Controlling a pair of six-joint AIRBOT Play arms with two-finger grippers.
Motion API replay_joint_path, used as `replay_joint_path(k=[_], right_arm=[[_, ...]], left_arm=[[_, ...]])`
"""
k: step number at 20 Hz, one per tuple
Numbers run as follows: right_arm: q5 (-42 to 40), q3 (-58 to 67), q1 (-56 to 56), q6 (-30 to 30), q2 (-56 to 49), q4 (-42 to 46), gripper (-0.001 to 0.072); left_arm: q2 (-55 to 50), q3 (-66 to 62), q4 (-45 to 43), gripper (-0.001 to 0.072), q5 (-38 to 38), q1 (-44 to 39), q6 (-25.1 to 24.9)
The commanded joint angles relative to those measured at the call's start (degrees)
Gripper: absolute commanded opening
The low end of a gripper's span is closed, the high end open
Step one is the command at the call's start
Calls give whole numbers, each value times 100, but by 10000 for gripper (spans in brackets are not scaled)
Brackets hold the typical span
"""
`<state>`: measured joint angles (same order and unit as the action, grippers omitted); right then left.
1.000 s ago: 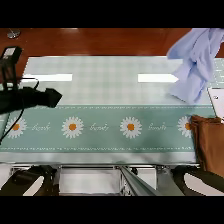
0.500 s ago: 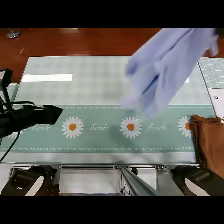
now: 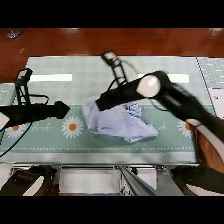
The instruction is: Fold the shirts.
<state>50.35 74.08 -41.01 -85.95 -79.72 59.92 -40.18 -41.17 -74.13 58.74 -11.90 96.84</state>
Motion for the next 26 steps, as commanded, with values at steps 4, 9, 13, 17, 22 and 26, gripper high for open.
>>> replay_joint_path(k=[4, 9, 13, 17, 22, 26], right_arm=[[1617, 686, 1370, 243, -376, 160, 616], [2284, -966, 4570, 122, 1440, 1178, 614], [1325, -3858, 5882, 485, 2879, -111, 613], [1449, -4962, 5899, 769, 3390, -387, 613], [1408, -5136, 5480, 807, 3283, -551, 613], [1145, -5134, 4715, 717, 2750, -726, 613]], left_arm=[[-772, -37, 0, 702, 452, 323, -398], [-787, 258, 160, 701, 1154, 1399, -723], [-1414, 863, 1683, 701, 431, 1676, -1093], [-2446, 885, 2428, 702, -352, 1650, -1132], [-3171, 824, 2813, 702, -544, 1443, -1443], [-3185, 619, 2997, 11, -715, 1266, -1875]])
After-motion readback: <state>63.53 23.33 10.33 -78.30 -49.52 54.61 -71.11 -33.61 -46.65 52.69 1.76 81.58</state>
